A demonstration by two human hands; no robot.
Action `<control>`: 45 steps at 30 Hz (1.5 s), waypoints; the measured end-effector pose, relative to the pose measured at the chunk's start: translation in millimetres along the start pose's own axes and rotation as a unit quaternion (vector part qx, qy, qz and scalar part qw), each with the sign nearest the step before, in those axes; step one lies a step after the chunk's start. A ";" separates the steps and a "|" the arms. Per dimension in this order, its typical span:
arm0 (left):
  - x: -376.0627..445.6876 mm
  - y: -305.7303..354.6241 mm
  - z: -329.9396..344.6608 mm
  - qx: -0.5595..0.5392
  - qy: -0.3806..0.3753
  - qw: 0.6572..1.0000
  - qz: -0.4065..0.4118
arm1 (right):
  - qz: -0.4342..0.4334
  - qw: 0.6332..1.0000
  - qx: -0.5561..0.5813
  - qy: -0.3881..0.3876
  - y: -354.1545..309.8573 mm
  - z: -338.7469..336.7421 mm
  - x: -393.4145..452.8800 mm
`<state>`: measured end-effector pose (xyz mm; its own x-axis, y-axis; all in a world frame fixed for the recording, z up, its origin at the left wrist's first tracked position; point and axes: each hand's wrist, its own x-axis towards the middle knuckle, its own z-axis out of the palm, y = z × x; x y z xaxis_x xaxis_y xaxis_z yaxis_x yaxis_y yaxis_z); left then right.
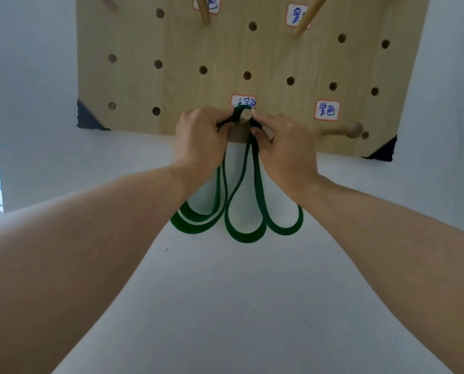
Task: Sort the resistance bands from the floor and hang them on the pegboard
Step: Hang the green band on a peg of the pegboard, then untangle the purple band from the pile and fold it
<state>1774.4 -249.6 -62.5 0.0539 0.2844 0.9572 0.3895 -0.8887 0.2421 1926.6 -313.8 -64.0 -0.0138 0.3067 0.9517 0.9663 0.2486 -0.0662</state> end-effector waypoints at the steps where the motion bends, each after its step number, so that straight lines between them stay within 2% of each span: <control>1: -0.4 1.1 1.5 0.012 0.003 1.000 0.003 | 0.012 1.000 0.000 0.007 -2.4 2.0 1.2; 4: 0.1 7.9 5.9 0.105 -0.016 0.994 0.012 | 0.070 0.996 -0.054 -0.011 -11.8 7.5 4.4; 6: -1.2 15.0 5.7 0.183 -0.061 0.981 0.011 | 0.084 0.991 -0.101 -0.039 -16.2 4.4 3.3; 10: -5.4 25.2 -7.3 0.262 -0.165 0.950 0.037 | 0.080 0.978 -0.129 -0.142 -25.8 -15.7 4.3; 13: -21.2 24.4 -28.1 0.270 -0.241 0.932 0.021 | 0.086 0.972 -0.126 -0.179 -40.4 -24.1 -7.9; 17: -79.6 14.1 -58.1 0.247 -0.267 0.931 0.045 | 0.089 0.975 -0.089 -0.185 -57.7 -23.4 -61.0; 21: -156.7 8.8 -83.1 0.206 -0.344 0.915 -0.040 | 0.081 0.962 -0.034 -0.258 -86.3 -9.6 -136.5; 25: -266.8 0.8 -114.1 0.182 -0.394 0.887 -0.157 | 0.074 0.918 -0.001 -0.390 -128.3 12.9 -225.9; 30: -408.5 -18.9 -148.3 0.183 -0.458 0.822 -0.284 | 0.101 0.839 0.056 -0.532 -170.0 53.1 -355.5; 34: -510.5 -39.0 -167.1 0.183 -0.503 0.756 -0.377 | 0.166 0.771 0.067 -0.611 -183.2 85.2 -467.7; 37: -573.2 -50.4 -180.9 0.175 -0.532 0.711 -0.425 | 0.206 0.727 0.072 -0.651 -190.1 102.0 -535.4; 41: -645.9 -54.5 -189.3 0.160 -0.521 0.654 -0.524 | 0.238 0.675 0.087 -0.693 -197.9 120.1 -606.9; 45: -713.1 -49.4 -193.3 0.150 -0.555 0.567 -0.590 | 0.269 0.628 0.092 -0.724 -204.3 126.7 -668.2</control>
<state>1538.9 -478.0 -726.3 0.0742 0.8162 -0.5730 0.8863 0.2094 0.4130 1705.8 -453.2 -724.4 -0.0468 0.8729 -0.4857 0.8870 -0.1873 -0.4221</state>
